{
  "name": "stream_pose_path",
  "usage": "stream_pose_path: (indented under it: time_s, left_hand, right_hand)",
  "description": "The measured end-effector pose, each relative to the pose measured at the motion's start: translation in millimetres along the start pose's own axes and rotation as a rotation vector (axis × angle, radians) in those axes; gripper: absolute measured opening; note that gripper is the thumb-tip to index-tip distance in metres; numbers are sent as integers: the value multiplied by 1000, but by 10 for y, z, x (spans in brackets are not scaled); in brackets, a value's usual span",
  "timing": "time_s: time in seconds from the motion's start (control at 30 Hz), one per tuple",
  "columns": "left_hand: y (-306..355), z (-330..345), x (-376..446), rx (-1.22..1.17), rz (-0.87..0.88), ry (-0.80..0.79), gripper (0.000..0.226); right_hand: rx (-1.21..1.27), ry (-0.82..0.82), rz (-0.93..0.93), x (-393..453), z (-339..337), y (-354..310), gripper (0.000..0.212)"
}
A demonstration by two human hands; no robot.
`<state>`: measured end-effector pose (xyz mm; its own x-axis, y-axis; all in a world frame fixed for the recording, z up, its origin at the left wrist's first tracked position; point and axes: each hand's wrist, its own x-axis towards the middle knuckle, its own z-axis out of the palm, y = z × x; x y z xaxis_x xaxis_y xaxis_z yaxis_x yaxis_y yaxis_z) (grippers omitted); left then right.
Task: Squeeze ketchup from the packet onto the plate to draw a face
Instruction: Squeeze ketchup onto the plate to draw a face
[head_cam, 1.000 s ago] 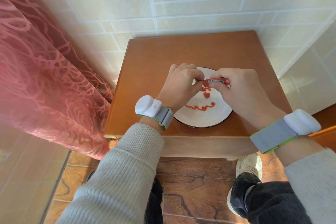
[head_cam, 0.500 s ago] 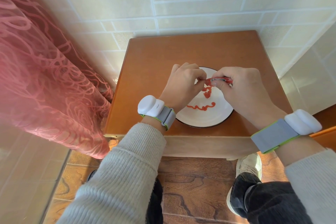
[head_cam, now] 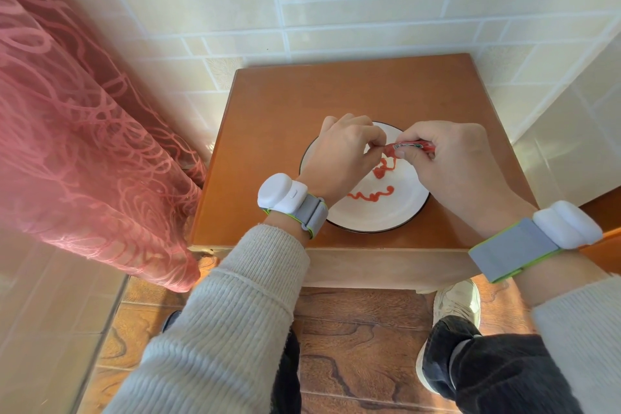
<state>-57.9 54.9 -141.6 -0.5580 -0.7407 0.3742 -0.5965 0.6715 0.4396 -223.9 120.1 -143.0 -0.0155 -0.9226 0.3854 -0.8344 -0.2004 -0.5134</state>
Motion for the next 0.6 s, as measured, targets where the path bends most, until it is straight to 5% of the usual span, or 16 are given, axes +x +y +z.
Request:
stream_pose_path:
  time_s: [0.6]
  left_hand:
    - [10, 15, 11, -7, 22, 3, 10]
  right_hand:
    - [-22, -9, -6, -7, -11, 27, 5]
